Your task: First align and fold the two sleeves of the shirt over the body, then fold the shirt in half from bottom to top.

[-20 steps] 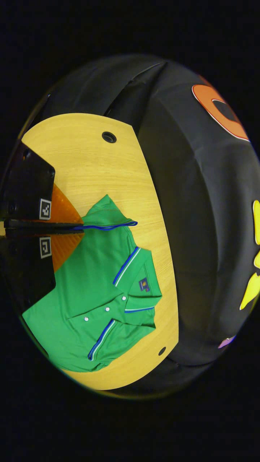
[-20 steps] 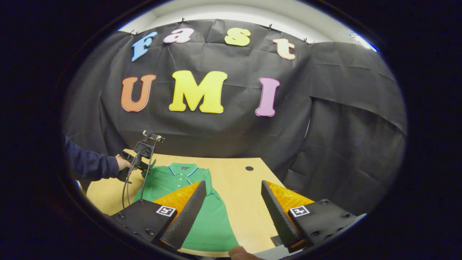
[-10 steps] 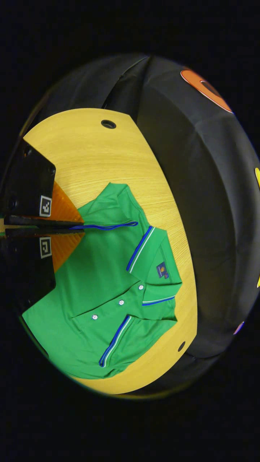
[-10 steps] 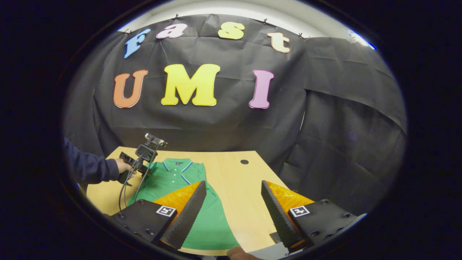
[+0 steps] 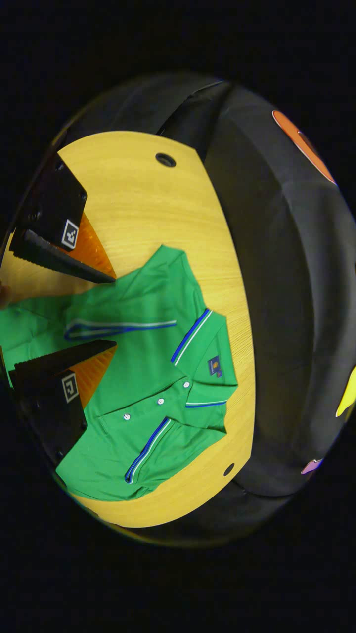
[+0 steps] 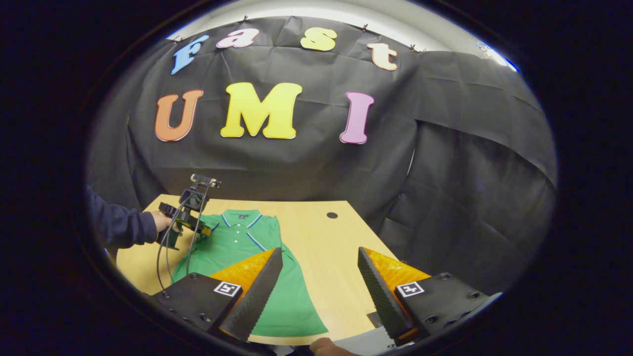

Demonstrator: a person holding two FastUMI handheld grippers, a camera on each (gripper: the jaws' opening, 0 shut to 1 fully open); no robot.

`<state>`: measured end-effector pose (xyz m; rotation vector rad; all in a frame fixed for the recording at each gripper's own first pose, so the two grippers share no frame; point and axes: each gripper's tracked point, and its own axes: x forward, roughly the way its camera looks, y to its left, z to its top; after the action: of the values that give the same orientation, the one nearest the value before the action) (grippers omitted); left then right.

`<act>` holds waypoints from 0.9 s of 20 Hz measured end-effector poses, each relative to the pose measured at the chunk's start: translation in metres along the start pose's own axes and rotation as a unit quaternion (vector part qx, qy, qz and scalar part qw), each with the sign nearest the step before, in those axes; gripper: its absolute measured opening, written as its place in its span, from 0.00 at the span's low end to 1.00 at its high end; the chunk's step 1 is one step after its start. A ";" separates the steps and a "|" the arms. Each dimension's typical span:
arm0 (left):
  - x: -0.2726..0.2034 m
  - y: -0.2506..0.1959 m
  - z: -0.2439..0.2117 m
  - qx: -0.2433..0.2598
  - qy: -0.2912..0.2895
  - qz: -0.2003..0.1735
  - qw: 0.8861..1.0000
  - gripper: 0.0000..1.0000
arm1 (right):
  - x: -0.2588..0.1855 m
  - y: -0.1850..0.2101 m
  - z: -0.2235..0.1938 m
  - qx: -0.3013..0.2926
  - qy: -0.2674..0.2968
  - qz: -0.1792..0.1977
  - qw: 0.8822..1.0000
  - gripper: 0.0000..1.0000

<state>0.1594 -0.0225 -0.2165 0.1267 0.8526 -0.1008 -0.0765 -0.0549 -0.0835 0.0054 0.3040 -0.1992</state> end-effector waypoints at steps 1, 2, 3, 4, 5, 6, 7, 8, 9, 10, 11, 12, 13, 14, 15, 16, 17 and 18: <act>-0.010 0.005 0.002 0.002 -0.014 0.002 1.000 0.84 | 0.001 0.004 0.000 0.002 0.000 0.003 1.000 0.98; -0.019 0.008 0.002 -0.001 -0.024 0.004 1.000 0.97 | 0.005 0.009 -0.001 0.004 0.000 0.006 1.000 0.98; -0.031 0.013 0.002 -0.008 -0.034 0.003 0.999 0.92 | 0.009 0.016 -0.002 0.005 0.001 0.014 1.000 0.98; -0.044 0.020 0.001 -0.017 -0.048 0.006 0.999 0.92 | 0.015 0.023 -0.004 0.005 0.003 0.023 1.000 0.98; -0.058 0.025 0.003 -0.027 -0.064 0.006 0.998 0.92 | 0.021 0.030 -0.005 0.002 0.004 0.034 0.999 0.98; -0.074 0.032 0.006 -0.035 -0.083 0.012 0.996 0.92 | 0.027 0.035 -0.006 -0.002 0.003 0.044 0.999 0.98; -0.089 0.043 0.008 -0.036 -0.098 0.026 0.994 0.92 | 0.033 0.040 -0.008 -0.006 0.006 0.055 0.998 0.98; -0.104 0.053 0.007 -0.038 -0.108 0.038 0.993 0.94 | 0.042 0.046 -0.013 -0.013 0.012 0.068 0.997 0.95; -0.118 0.061 0.003 -0.042 -0.113 0.048 0.992 0.99 | 0.050 0.053 -0.019 -0.021 0.023 0.082 0.996 0.98; -0.133 0.068 -0.002 -0.051 -0.114 0.054 0.991 0.99 | 0.059 0.059 -0.027 -0.026 0.035 0.096 0.994 0.98; -0.147 0.071 -0.010 -0.063 -0.110 0.058 0.990 0.98 | 0.066 0.065 -0.036 -0.028 0.051 0.109 0.992 0.95; -0.158 0.071 -0.019 -0.075 -0.106 0.058 0.990 0.98 | 0.073 0.071 -0.045 -0.028 0.066 0.121 0.990 0.98; -0.168 0.070 -0.029 -0.083 -0.103 0.057 0.990 0.98 | 0.079 0.078 -0.053 -0.029 0.079 0.133 0.988 0.98; -0.174 0.067 -0.040 -0.088 -0.099 0.058 0.989 0.98 | 0.085 0.081 -0.061 -0.034 0.090 0.139 0.986 0.95; -0.179 0.064 -0.051 -0.092 -0.094 0.059 0.990 0.98 | 0.092 0.082 -0.071 -0.048 0.102 0.138 0.984 0.95; -0.183 0.057 -0.066 -0.095 -0.086 0.056 0.990 0.98 | 0.096 0.083 -0.082 -0.066 0.114 0.140 0.981 0.94; -0.186 0.050 -0.080 -0.099 -0.075 0.055 0.991 0.98 | 0.100 0.085 -0.093 -0.078 0.125 0.144 0.979 0.98; -0.187 0.040 -0.097 -0.103 -0.061 0.047 0.992 0.98 | 0.101 0.088 -0.105 -0.086 0.137 0.152 0.975 0.95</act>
<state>-0.0290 0.0388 -0.1356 -0.0325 0.7297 0.0677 0.0042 0.0158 -0.2158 -0.0934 0.5887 0.1339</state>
